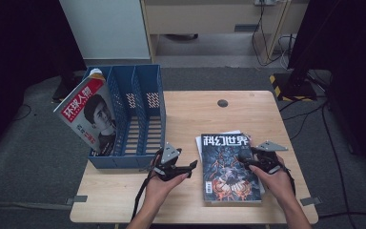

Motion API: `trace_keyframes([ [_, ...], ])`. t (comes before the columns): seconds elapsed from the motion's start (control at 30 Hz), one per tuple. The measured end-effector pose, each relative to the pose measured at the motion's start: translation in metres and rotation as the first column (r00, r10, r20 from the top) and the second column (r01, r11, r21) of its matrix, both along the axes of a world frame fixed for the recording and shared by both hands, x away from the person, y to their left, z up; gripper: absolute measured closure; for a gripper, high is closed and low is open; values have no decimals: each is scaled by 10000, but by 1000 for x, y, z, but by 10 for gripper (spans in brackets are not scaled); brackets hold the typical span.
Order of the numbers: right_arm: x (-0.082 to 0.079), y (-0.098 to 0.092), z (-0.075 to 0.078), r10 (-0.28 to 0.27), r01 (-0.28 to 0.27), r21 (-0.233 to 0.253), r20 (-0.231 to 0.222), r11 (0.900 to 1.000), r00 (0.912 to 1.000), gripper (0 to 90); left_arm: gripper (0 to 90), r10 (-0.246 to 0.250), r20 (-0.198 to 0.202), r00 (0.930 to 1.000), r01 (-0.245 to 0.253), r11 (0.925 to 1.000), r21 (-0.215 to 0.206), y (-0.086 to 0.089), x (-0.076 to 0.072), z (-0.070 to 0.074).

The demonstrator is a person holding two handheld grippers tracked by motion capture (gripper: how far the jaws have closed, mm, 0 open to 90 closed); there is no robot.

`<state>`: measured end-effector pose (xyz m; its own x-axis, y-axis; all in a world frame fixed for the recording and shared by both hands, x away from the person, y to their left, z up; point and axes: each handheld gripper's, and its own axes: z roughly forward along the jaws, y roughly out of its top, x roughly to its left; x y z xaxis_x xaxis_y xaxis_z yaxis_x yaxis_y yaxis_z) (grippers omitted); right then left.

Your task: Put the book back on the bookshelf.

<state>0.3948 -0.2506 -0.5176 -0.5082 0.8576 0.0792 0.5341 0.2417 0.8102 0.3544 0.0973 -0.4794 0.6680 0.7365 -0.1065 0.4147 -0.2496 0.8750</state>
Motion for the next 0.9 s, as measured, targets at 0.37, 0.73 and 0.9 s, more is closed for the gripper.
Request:
trace_keyframes([
  [0.37, -5, 13, 0, 610, -607, 151, -223, 9980, 9979, 313, 219, -103, -295, 9995, 109, 9997, 203, -10, 0, -12],
  [0.73, -5, 14, 0, 528, -524, 127, -327, 9985, 9981, 316, 191, -43, -1229, 9924, 50, 10000, 51, -26, 17, -28],
  [0.9, -6, 15, 0, 505, -502, 93, -306, 9987, 9983, 317, 165, -35, -1935, 9811, 44, 10000, 40, -34, 29, -39],
])
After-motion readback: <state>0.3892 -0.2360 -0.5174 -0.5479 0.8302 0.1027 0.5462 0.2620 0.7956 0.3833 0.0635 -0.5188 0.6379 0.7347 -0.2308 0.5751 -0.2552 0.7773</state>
